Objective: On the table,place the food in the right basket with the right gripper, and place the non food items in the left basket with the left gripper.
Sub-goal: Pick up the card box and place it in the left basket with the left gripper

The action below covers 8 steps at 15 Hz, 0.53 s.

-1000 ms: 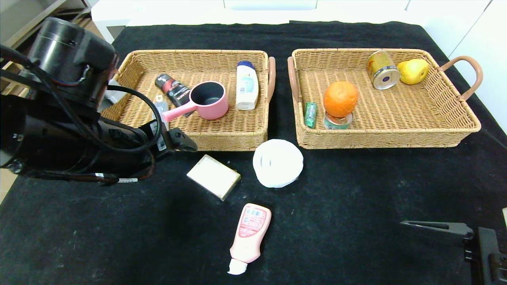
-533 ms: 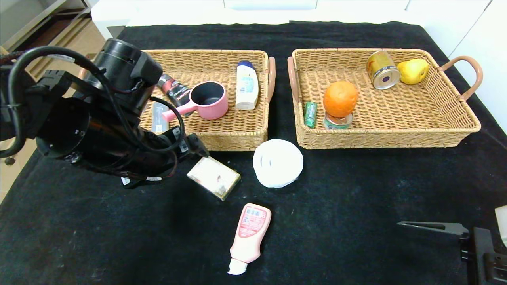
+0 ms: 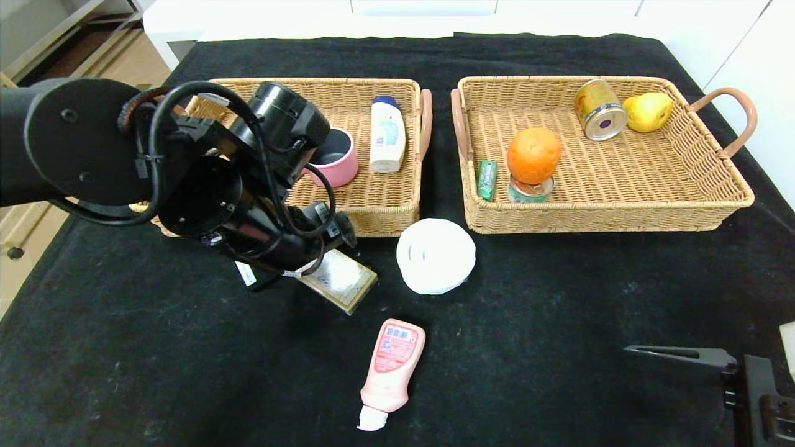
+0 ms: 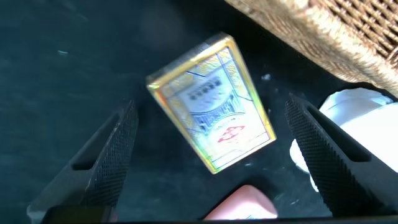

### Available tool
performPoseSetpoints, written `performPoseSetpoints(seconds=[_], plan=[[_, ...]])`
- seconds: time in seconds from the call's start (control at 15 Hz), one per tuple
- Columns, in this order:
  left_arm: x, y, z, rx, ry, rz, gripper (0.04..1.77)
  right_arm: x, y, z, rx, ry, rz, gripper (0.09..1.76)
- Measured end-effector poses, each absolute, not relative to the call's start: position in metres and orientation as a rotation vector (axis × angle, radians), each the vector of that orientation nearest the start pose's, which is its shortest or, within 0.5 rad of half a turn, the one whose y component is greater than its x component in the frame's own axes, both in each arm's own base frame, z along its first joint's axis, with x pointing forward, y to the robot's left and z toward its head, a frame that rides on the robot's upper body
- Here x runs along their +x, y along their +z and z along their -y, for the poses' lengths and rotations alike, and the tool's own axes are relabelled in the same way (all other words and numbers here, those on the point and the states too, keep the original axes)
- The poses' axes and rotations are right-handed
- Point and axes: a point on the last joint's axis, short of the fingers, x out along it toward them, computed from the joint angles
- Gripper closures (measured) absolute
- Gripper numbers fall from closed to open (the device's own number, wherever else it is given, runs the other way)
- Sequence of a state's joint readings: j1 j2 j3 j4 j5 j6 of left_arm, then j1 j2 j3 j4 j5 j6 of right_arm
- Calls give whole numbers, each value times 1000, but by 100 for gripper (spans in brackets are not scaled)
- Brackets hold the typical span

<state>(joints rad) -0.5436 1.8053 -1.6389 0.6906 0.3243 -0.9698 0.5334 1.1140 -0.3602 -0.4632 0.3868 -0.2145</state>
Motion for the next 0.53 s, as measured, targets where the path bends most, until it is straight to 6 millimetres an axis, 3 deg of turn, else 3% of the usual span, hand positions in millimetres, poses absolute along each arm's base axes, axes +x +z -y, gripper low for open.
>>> performPoseSetpoints(seconds=[0.53], plan=[[281,253,168,-552,186,-808,9,118,176,-80,-220,942,-196,14]])
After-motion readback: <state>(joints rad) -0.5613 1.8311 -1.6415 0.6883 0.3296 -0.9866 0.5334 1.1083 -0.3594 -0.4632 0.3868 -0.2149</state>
